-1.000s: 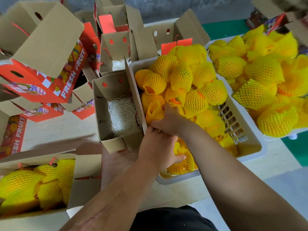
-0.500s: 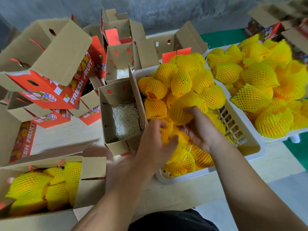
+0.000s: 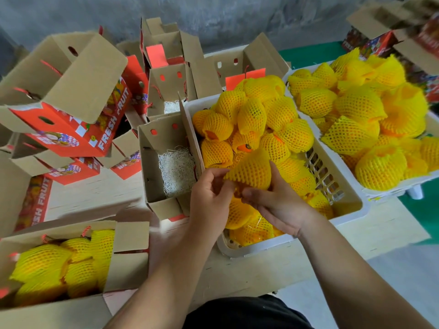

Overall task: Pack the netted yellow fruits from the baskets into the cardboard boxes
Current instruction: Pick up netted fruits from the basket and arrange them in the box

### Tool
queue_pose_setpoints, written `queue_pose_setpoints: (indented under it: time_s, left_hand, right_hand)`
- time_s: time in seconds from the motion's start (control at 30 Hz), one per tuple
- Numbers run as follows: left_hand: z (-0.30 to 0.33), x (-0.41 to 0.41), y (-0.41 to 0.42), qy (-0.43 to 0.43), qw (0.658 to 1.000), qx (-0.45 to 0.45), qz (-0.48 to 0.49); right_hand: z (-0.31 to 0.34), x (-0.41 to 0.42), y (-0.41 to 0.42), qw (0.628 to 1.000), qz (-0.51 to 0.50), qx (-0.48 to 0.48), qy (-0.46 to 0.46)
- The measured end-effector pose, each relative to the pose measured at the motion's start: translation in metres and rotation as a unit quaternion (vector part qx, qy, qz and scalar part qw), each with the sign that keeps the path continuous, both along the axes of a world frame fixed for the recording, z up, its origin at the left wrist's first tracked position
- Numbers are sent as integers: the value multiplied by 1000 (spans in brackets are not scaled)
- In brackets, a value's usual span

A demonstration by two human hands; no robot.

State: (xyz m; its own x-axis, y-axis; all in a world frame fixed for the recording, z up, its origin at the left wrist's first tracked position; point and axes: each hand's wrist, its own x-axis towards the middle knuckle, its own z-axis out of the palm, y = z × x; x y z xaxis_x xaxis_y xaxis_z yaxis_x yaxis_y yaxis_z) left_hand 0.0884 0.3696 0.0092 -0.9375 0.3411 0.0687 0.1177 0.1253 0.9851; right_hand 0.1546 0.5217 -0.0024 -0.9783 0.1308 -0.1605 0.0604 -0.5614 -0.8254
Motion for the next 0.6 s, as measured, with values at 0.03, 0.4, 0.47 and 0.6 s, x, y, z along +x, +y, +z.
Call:
queue_pose_setpoints:
  time_s: [0.03, 0.4, 0.47, 0.6]
  left_hand:
    - [1, 0, 0, -1, 1000, -6, 3]
    - [-5, -13, -7, 226, 853, -380, -279]
    - [-7, -21, -4, 319, 668, -573, -351]
    - [-4, -19, 17, 304, 628, -627, -346]
  right_hand:
    - [0, 0, -1, 999, -16, 47, 2]
    - [-1, 15, 10, 985, -143, 75, -68]
    - [1, 21, 17, 995, -93, -35, -27]
    - [4, 18, 20, 982, -92, -153, -58]
